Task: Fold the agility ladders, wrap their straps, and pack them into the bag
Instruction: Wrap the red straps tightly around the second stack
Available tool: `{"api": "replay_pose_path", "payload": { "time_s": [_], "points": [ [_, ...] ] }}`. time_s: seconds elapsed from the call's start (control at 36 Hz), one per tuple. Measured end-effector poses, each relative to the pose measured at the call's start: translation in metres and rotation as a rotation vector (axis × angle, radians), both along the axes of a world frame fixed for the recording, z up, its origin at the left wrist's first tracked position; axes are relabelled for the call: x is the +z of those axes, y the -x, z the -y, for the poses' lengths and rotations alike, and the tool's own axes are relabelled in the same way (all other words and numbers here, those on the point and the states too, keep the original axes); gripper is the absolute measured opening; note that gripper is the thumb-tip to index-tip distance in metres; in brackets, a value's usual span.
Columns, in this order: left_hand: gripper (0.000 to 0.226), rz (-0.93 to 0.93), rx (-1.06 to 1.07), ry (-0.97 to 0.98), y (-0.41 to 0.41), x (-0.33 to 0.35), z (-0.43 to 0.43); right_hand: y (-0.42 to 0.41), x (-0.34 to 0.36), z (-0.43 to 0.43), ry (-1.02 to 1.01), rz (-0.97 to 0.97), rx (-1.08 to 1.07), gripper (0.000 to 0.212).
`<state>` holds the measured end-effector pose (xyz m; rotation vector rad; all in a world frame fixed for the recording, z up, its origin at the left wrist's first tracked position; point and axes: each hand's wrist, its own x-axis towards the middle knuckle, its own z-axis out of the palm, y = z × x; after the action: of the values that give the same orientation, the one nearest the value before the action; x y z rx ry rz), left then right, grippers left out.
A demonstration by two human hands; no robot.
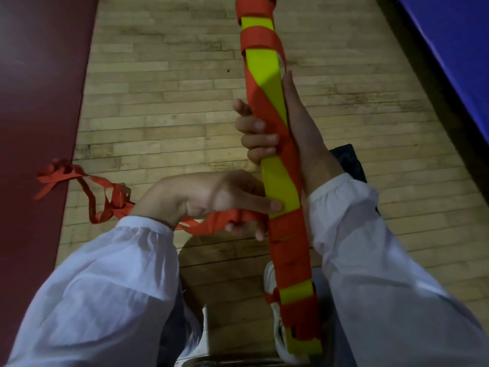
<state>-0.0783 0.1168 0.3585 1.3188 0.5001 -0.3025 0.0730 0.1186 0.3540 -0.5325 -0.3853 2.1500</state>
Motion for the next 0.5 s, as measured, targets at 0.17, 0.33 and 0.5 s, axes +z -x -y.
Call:
{"api": "replay_pose_path", "payload": {
  "time_s": [0.17, 0.33, 0.5],
  "points": [
    [0.032, -0.136, 0.031, -0.028, -0.002, -0.013, -0.003, 0.001, 0.002, -0.001, 0.0, 0.155, -0.038, 0.077],
    [0.049, -0.258, 0.009, -0.104, -0.004, -0.028, -0.011, 0.002, 0.0, 0.0, 0.039, 0.323, -0.135, 0.075],
    [0.048, -0.345, 0.021, -0.182, -0.001, -0.036, -0.014, 0.005, -0.001, -0.001, 0.037, 0.546, -0.202, 0.074]
  ]
}}
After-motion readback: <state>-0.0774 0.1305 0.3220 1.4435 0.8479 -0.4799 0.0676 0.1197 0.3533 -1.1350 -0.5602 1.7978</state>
